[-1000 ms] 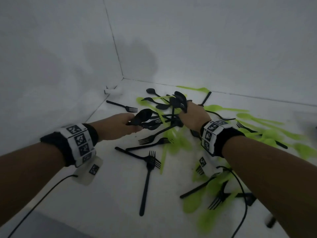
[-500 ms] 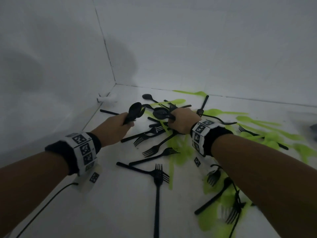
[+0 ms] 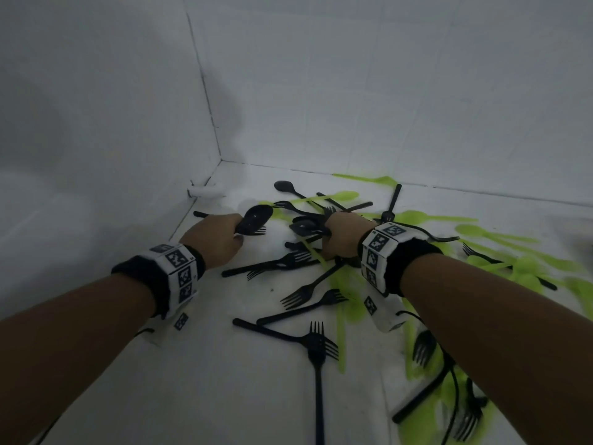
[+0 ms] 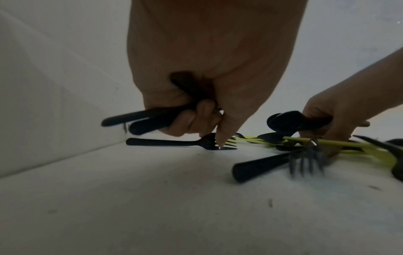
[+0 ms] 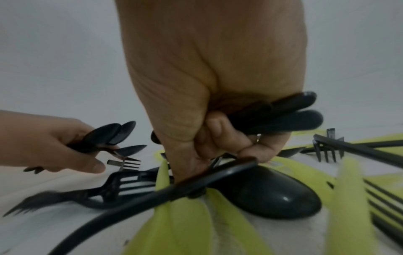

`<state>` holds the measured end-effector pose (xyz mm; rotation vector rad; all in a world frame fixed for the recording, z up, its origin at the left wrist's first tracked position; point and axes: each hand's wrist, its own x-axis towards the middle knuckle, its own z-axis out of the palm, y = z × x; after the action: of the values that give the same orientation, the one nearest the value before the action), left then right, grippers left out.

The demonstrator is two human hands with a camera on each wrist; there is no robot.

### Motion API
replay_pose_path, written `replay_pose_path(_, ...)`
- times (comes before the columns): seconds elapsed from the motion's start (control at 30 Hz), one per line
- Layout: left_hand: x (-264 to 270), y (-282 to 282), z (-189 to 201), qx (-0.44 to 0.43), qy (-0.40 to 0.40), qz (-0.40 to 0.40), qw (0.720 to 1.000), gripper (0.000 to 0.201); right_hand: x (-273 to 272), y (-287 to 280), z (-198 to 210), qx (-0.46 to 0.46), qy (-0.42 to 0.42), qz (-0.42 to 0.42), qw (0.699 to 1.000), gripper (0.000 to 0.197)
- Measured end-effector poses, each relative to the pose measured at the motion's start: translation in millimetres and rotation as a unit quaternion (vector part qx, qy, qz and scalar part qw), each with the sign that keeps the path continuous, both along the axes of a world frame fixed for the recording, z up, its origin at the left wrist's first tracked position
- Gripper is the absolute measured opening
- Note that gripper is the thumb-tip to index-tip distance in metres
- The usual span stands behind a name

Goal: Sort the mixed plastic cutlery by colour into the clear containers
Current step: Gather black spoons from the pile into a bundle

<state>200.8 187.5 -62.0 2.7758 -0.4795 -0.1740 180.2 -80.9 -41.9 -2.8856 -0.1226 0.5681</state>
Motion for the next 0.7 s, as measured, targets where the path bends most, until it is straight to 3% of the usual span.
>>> replay_pose_path(0.27, -4, -24, 1, -0.025, 0.004, 0.005, 1.0, 0.016, -4, -7, 22, 0.037, -0.052, 0.003, 0.998, 0.024)
replay_pose_path(0.4, 0, -37, 4, -0.093, 0.011, 0.032, 0.995, 0.021, -7, -18, 36, 0.058, -0.083, -0.006, 0.995, 0.026)
replay_pose_path(0.57, 21, -49, 16, -0.137, 0.013, 0.057, 0.989, 0.023, -13, -28, 35, 0.082, -0.126, -0.024, 0.988, 0.013)
replay_pose_path(0.7, 34, -65, 25, -0.123, 0.006, 0.052, 0.991, 0.024, -19, -31, 30, 0.122, -0.147, -0.026, 0.981, 0.005)
